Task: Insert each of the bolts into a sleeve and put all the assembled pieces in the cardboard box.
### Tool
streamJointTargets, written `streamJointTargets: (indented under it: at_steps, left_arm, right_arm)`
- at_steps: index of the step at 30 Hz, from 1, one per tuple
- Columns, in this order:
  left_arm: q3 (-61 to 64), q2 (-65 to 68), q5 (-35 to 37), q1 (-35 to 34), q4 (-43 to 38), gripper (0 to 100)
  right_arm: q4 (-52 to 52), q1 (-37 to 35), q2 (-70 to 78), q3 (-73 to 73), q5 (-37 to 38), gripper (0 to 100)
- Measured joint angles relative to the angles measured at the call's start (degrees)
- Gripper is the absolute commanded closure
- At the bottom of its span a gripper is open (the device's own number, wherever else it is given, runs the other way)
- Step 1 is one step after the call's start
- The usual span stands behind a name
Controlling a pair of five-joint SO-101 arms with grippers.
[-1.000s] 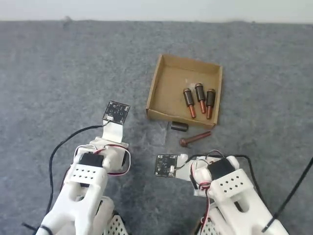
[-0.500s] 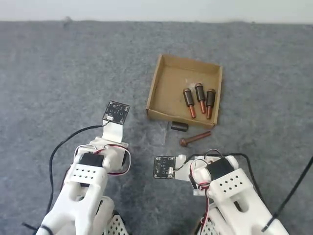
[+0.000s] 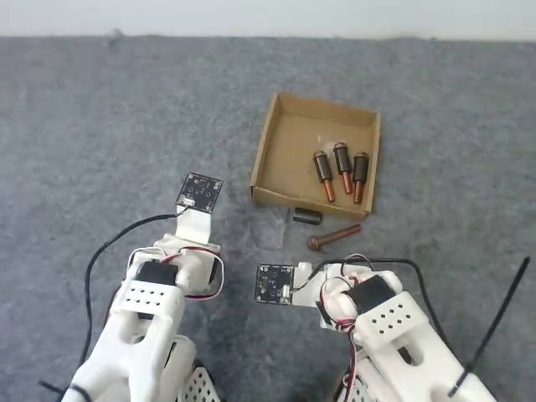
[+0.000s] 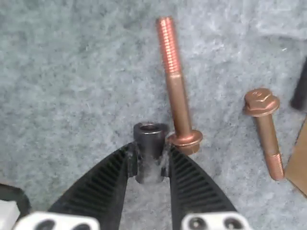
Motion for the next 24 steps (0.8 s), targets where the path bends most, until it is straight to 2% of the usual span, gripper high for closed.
streamJointTargets:
  at_steps: [3, 12, 19, 24]
  left_arm:
    - [0.0, 0.0, 0.0, 0.09, 0.0, 99]
    - [0.0, 0.0, 0.0, 0.09, 0.0, 99]
    - [0.0, 0.0, 0.0, 0.0, 0.0, 99]
    - [0.0, 0.0, 0.0, 0.09, 0.0, 99]
  right_arm:
    - [1.93, -0.18, 0.26, 0.0, 0.09, 85.3]
    - [8.35, -0.44, 0.26, -2.29, 0.0, 85.4]
    - [0.26, -0.88, 0.26, 2.2, -1.76, 85.5]
    - [-0.88, -1.41, 0.26, 2.46, -2.11, 85.5]
